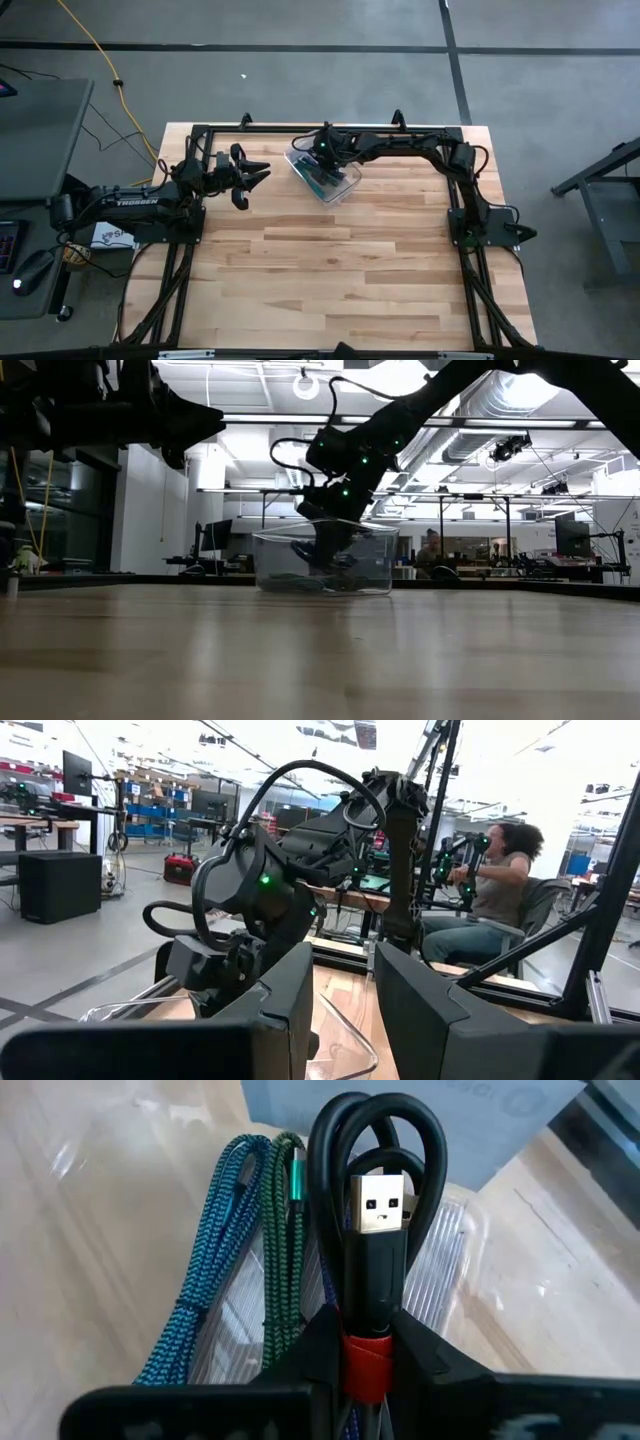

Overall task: Pick and place USB-C Cables
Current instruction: Put the black charger cable into the transparent bin, then return to Home Position

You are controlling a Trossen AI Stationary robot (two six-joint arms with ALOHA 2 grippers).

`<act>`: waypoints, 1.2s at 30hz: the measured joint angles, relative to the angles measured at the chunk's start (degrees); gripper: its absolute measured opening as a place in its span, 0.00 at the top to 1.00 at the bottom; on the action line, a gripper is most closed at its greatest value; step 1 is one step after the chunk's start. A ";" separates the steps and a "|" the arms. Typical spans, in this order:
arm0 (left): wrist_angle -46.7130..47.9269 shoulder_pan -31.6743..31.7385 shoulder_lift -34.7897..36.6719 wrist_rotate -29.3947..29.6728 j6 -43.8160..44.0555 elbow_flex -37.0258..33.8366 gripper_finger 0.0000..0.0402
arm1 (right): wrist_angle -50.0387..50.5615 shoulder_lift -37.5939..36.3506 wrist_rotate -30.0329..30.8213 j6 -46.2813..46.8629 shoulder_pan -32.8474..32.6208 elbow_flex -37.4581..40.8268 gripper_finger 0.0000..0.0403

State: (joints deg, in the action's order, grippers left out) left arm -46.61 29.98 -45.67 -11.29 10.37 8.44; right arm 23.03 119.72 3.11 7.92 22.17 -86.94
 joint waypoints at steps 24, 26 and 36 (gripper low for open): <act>0.11 0.00 0.00 -0.07 0.00 0.01 0.78 | 2.96 -0.11 -0.66 -0.44 -0.08 -1.17 0.56; 0.11 0.00 0.00 -0.07 0.02 0.01 0.78 | 6.34 -0.15 -0.86 -0.48 -0.06 -3.27 0.54; 0.42 -0.02 0.00 -0.07 0.00 0.01 0.78 | 15.37 -5.07 -4.80 -5.23 -0.83 -6.74 0.51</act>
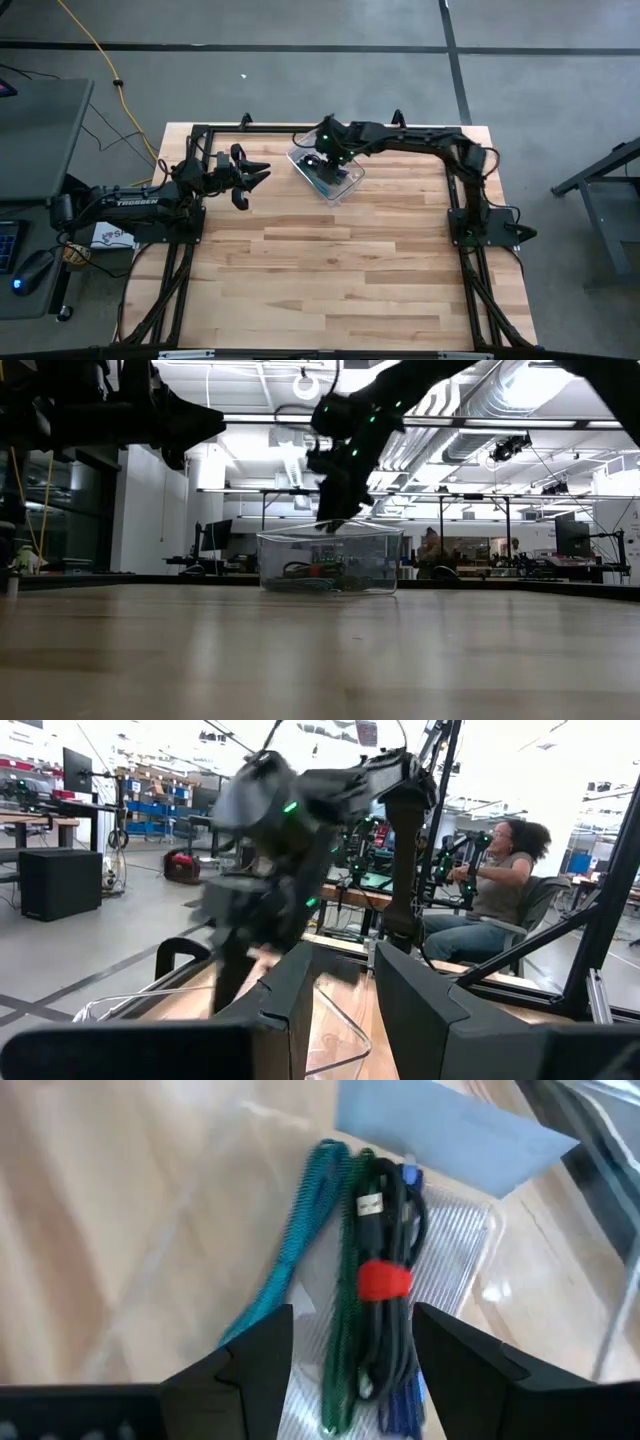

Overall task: Pick and place USB-C Cables
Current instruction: Return to Home Position

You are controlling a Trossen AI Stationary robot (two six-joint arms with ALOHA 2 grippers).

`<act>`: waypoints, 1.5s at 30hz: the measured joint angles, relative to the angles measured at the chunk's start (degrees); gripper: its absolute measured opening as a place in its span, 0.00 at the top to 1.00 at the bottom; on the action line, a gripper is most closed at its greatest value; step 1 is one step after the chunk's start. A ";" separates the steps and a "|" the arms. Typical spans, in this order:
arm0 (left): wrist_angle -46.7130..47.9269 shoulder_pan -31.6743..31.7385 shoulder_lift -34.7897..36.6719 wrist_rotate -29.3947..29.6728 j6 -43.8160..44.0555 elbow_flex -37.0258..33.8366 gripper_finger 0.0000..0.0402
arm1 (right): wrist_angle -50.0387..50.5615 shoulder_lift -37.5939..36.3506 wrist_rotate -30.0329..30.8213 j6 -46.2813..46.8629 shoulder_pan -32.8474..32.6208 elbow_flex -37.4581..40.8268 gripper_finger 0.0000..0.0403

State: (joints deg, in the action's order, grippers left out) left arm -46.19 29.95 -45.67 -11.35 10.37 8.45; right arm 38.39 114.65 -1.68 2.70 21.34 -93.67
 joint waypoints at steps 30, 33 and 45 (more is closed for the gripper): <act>0.15 0.02 -0.07 1.53 -2.56 -0.02 0.78 | -64.43 -60.09 -6.50 -0.09 -7.27 64.66 0.51; 0.16 0.02 -0.07 1.53 -1.88 0.00 0.78 | -64.60 -60.02 -7.59 -0.14 -7.25 64.61 0.51; 0.54 0.02 -0.07 1.51 -1.55 -0.02 0.78 | -64.65 -59.98 -7.79 -0.16 -7.21 64.55 0.51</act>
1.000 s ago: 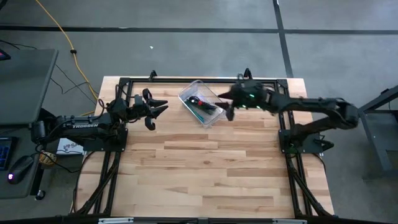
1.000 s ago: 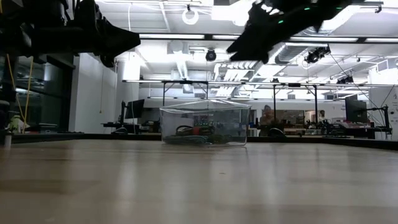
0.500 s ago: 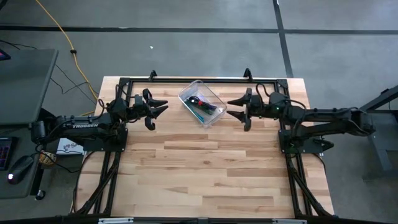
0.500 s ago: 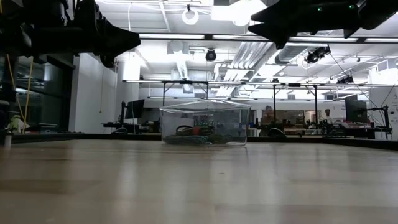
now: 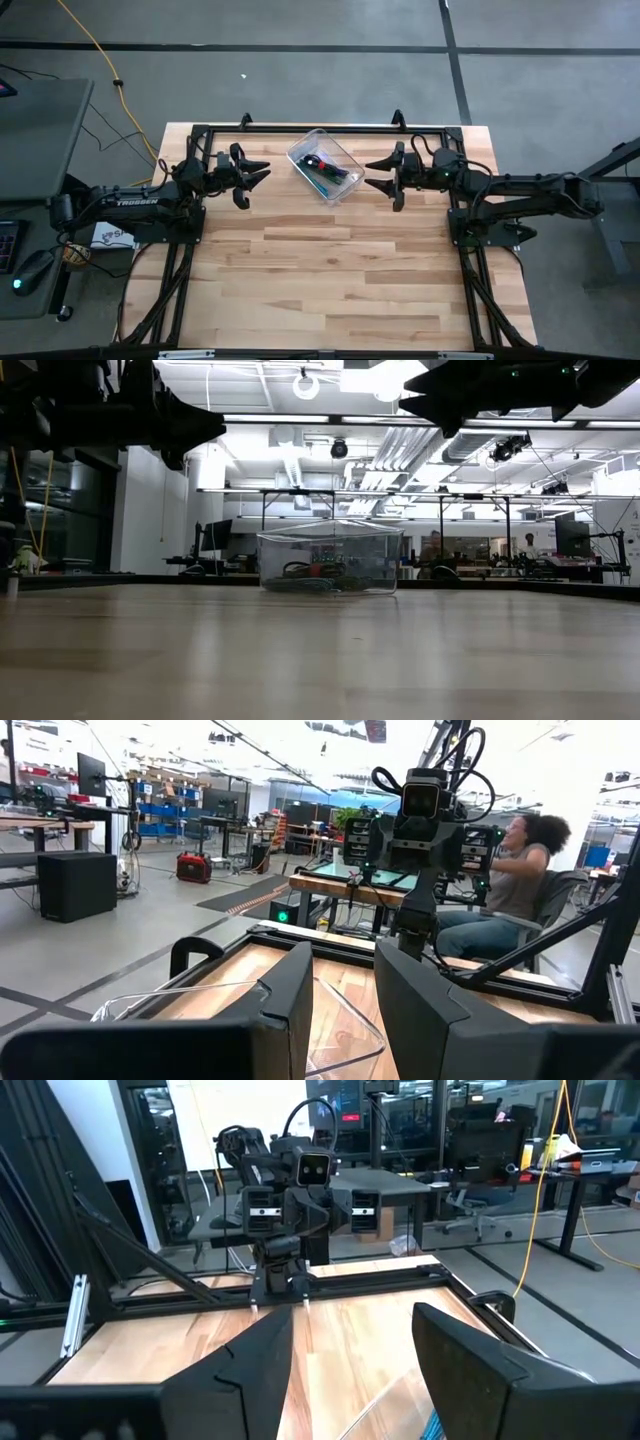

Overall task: Pick and place USB-C Cables
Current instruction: Return to Home Position

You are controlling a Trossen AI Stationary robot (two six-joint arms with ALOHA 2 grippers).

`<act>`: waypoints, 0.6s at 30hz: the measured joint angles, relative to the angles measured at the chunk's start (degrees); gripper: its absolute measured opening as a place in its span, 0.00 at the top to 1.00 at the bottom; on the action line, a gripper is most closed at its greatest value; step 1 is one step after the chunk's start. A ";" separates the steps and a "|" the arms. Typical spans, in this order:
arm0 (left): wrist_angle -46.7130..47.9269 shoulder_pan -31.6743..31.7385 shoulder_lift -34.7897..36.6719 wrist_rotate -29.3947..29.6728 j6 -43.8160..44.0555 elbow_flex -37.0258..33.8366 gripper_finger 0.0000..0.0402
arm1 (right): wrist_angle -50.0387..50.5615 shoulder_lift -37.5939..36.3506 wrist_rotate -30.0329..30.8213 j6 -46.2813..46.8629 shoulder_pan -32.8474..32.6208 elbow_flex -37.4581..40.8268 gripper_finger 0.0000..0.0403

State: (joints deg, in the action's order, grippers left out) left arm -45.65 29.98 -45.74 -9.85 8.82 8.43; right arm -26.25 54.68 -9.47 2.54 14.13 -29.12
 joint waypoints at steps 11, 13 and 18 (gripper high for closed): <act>-0.03 0.00 0.00 0.84 -1.30 0.00 0.78 | 0.19 0.02 0.02 -1.50 0.00 -0.04 0.51; -0.02 0.00 0.00 1.80 -1.92 0.00 0.78 | 0.32 0.02 0.02 -1.46 0.00 -0.04 0.51; -0.02 0.00 0.00 1.97 -1.79 0.00 0.78 | 0.32 0.02 0.04 -1.47 0.00 -0.04 0.51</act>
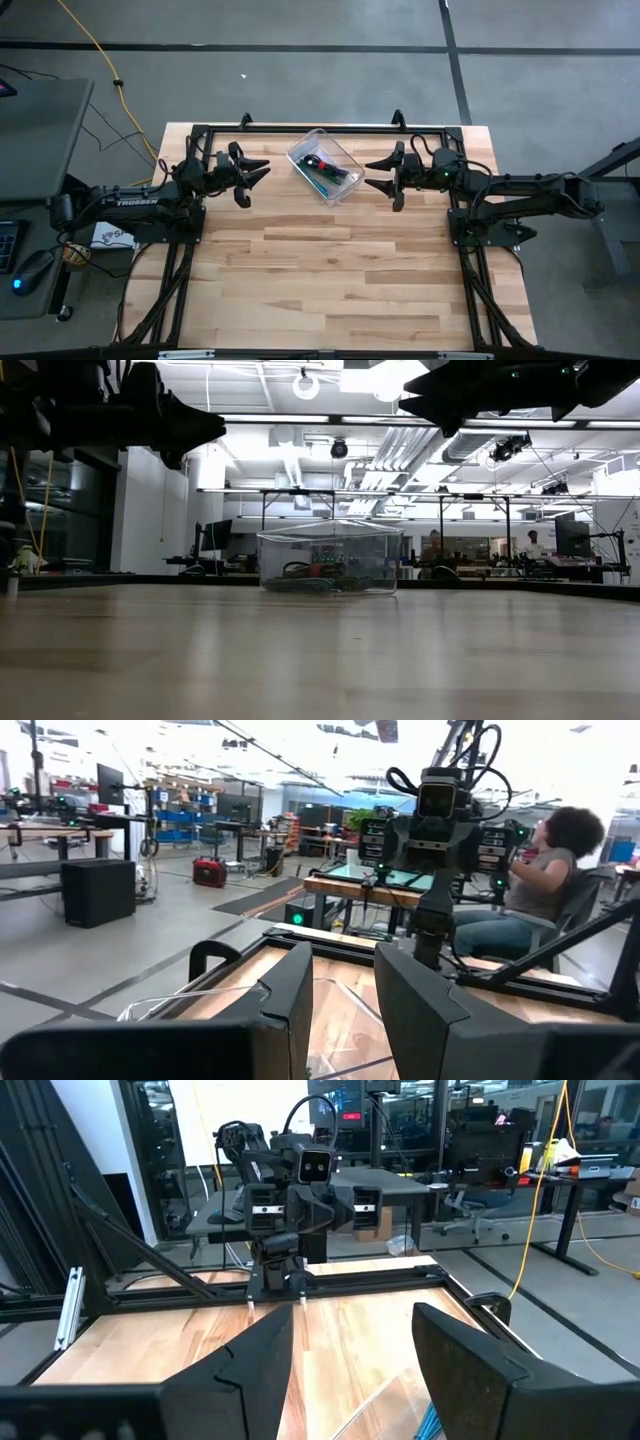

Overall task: Pick and place USB-C Cables
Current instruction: Return to Home Position

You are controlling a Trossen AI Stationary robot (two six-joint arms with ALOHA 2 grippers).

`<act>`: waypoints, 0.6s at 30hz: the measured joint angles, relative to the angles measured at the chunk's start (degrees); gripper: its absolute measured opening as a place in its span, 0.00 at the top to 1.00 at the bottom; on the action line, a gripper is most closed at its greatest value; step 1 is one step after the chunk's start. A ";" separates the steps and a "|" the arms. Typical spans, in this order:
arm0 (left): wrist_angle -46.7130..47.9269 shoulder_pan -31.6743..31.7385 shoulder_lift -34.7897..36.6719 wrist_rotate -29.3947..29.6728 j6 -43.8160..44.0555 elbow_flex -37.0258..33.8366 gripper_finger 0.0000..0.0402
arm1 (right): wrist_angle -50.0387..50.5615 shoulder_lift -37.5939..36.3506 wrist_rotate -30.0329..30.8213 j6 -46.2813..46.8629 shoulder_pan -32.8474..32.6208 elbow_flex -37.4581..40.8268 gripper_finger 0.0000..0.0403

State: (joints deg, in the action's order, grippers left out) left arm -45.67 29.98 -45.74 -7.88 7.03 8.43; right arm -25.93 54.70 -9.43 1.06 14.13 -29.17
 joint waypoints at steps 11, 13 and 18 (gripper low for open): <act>4.41 0.00 1.73 -3.58 -1.64 0.00 0.79 | 1.55 0.00 0.04 0.21 0.00 -0.02 0.51; 4.89 0.00 2.83 -6.03 -1.15 0.00 0.85 | 2.09 0.00 0.04 0.42 0.00 -0.02 0.51; 8.39 -0.02 6.53 -8.94 -0.16 0.00 0.98 | 3.44 0.00 0.17 0.39 0.00 -0.02 0.51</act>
State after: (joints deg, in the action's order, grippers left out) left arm -37.28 29.95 -39.20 -16.82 6.87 8.43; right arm -22.49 54.70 -9.26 1.45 14.13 -29.19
